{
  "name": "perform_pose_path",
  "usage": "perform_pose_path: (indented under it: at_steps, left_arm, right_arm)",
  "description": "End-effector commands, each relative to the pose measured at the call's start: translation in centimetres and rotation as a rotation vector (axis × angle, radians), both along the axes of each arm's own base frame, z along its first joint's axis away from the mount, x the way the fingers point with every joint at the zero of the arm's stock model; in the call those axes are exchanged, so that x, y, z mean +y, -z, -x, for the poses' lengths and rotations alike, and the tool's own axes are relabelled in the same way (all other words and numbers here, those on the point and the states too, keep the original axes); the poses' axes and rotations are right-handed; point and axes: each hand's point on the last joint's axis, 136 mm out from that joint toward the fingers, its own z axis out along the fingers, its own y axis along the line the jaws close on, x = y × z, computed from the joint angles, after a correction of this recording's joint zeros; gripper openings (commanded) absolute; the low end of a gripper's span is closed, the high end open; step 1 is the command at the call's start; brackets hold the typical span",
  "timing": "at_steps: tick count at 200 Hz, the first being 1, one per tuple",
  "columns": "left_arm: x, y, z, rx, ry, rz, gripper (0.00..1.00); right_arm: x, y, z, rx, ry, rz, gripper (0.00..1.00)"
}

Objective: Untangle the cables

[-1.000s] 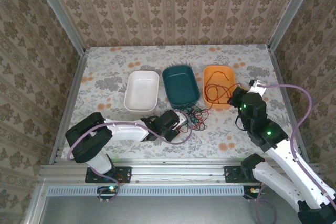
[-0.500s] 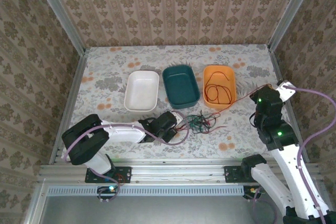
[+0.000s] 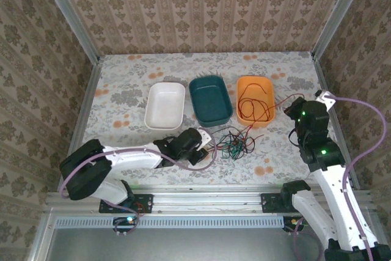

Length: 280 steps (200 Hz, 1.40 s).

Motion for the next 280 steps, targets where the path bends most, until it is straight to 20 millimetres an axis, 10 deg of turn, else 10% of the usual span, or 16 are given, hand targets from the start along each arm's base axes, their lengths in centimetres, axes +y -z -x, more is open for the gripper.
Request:
perform_pose_path:
  at_steps: [1, 42, 115, 162, 219, 280]
  left_arm:
    - [-2.7, -3.5, 0.4, -0.047, 0.117, 0.072, 0.53]
    - [-8.3, -6.2, 0.8, -0.058, 0.262, 0.126, 0.61]
    - [-14.9, -4.5, 1.1, 0.015, 0.391, 0.103, 0.67]
    - [-13.8, -0.1, 0.1, 0.028, 0.335, -0.024, 0.64]
    - [-10.0, 1.4, -0.8, -0.004, 0.243, -0.071, 0.01]
    - [-3.8, 2.6, -0.8, 0.048, 0.070, -0.063, 0.00]
  right_arm:
    - [1.5, 0.9, -0.5, -0.002, -0.072, -0.064, 0.00]
    - [2.0, 3.0, -0.8, 0.069, -0.083, -0.103, 0.00]
    - [2.2, 3.7, -1.6, 0.124, -0.087, -0.094, 0.00]
    - [2.3, 2.3, -1.8, 0.096, -0.101, -0.070, 0.00]
    - [0.9, -0.5, -0.4, 0.023, -0.050, -0.021, 0.00]
    - [-5.0, -5.3, 3.8, -0.050, 0.251, 0.144, 0.00]
